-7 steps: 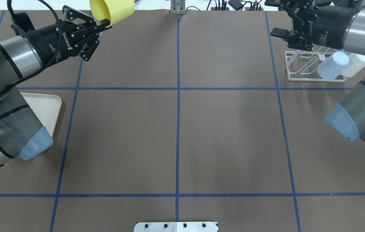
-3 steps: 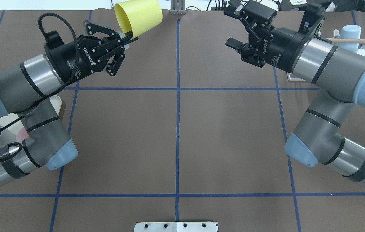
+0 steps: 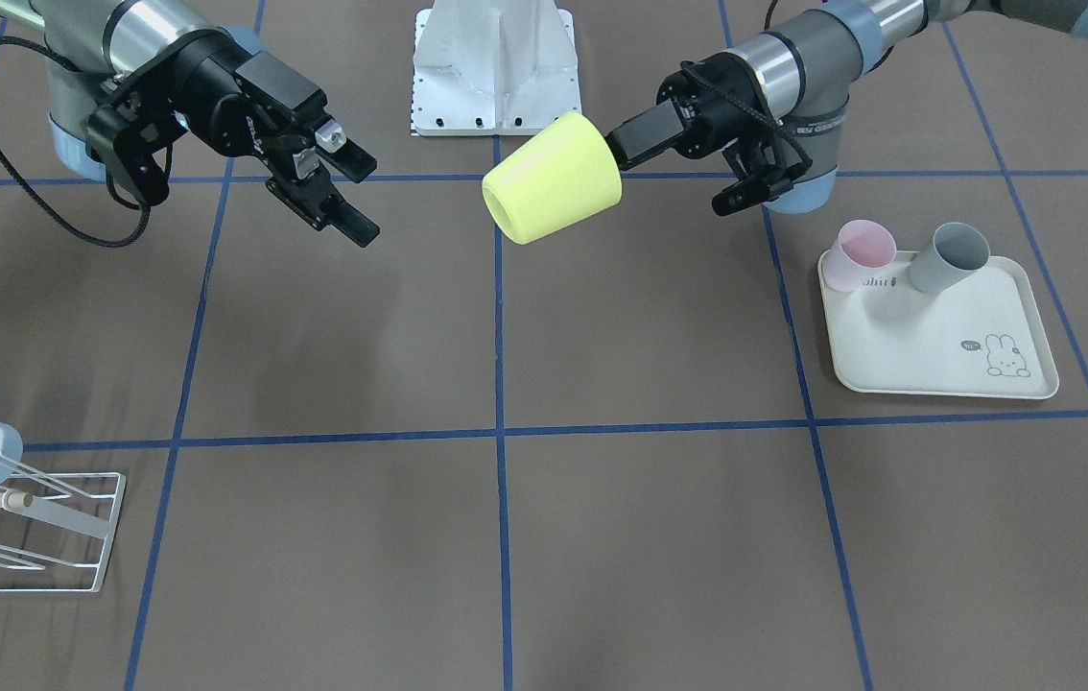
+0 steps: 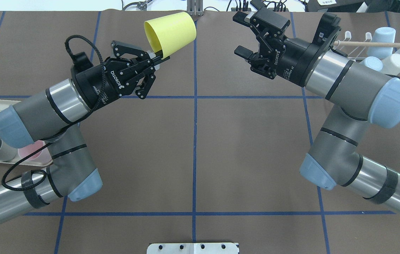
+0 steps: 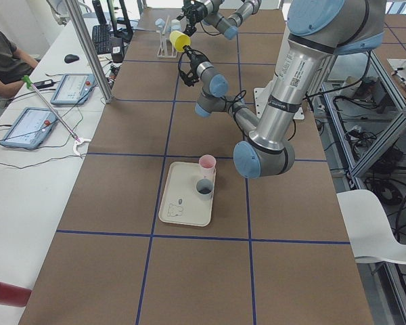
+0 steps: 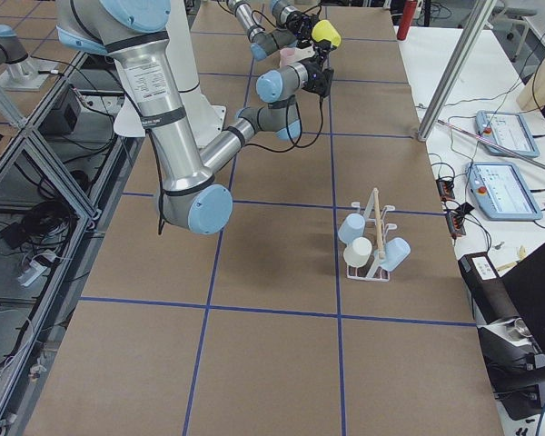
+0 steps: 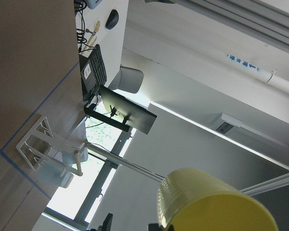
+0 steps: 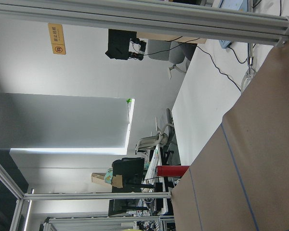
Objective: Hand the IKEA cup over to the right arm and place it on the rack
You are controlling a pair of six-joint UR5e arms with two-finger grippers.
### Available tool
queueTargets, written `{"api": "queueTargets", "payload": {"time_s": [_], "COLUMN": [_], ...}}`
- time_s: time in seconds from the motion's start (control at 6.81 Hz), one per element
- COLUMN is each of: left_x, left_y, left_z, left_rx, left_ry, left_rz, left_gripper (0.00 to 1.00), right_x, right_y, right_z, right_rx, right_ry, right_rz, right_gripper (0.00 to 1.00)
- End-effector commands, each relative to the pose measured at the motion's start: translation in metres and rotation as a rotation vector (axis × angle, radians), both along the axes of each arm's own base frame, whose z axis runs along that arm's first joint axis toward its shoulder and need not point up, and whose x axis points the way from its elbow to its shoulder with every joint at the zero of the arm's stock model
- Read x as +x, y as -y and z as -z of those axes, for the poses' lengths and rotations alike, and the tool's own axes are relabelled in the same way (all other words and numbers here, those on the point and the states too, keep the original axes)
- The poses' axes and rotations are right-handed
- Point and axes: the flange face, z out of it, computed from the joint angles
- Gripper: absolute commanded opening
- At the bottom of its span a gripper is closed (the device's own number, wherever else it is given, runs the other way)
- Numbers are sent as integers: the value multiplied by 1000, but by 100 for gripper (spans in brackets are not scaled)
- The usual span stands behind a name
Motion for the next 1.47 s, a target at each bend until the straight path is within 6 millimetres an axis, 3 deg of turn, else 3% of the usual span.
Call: {"api": "queueTargets", "payload": {"time_s": [0.0,0.15,0.88,1.32], "left_x": [22,34,47,61], "left_y": [-4,-7,0,-12], "left_z": [17,22,38,45], "left_rx": [-14,-25,-29,-39], "left_ry": [-35,-41,-48,-60], "left_rz": [-2,-4,1,-16], "left_gripper": [0,0,0,0], "right_x": [-3,-3,-7,-8], "right_y": [-1,-1,-4,-4], "right_z": [10,11,10,11], "right_rx": [9,11,9,9], "right_ry": [17,19,17,18], "right_rz": [-1,0,9,9], "right_gripper": [100,100,100,100]}}
